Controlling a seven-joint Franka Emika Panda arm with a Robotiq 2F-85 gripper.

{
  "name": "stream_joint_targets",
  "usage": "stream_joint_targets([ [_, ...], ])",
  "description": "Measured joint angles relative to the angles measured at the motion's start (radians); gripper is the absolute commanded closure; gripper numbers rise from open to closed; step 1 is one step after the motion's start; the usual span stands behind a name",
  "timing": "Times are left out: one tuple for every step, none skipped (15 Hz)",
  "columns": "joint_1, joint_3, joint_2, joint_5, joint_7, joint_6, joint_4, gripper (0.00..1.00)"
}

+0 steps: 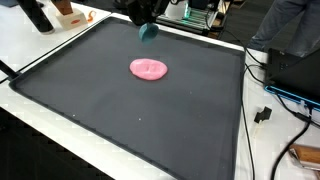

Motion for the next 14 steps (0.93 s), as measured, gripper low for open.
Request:
stream_joint_targets([
  [-0.018, -0.007, 0.002, 0.026, -0.026, 0.028, -0.001, 0.75],
  [-0.037, -0.014, 0.004, 0.055, -0.058, 0.06, -0.002, 0.75],
  [-0.059, -0.021, 0.006, 0.093, -0.1, 0.097, -0.006, 0.75],
  [-0.08, -0.027, 0.008, 0.133, -0.146, 0.133, -0.011, 0.75],
  [-0.102, -0.032, 0.009, 0.181, -0.197, 0.166, -0.018, 0.75],
  [-0.124, -0.036, 0.009, 0.236, -0.252, 0.196, -0.027, 0.75],
  [-0.146, -0.039, 0.009, 0.295, -0.311, 0.219, -0.038, 0.75],
  [-0.167, -0.041, 0.01, 0.357, -0.371, 0.238, -0.047, 0.75],
  [-0.187, -0.042, 0.01, 0.419, -0.432, 0.252, -0.058, 0.75],
  [-0.207, -0.042, 0.011, 0.484, -0.497, 0.256, -0.067, 0.75],
  [-0.226, -0.042, 0.011, 0.548, -0.56, 0.256, -0.075, 0.75],
  [-0.243, -0.043, 0.011, 0.605, -0.618, 0.256, -0.085, 0.75],
  [-0.26, -0.043, 0.012, 0.66, -0.675, 0.256, -0.095, 0.75],
  [-0.275, -0.043, 0.013, 0.71, -0.73, 0.255, -0.106, 0.75],
])
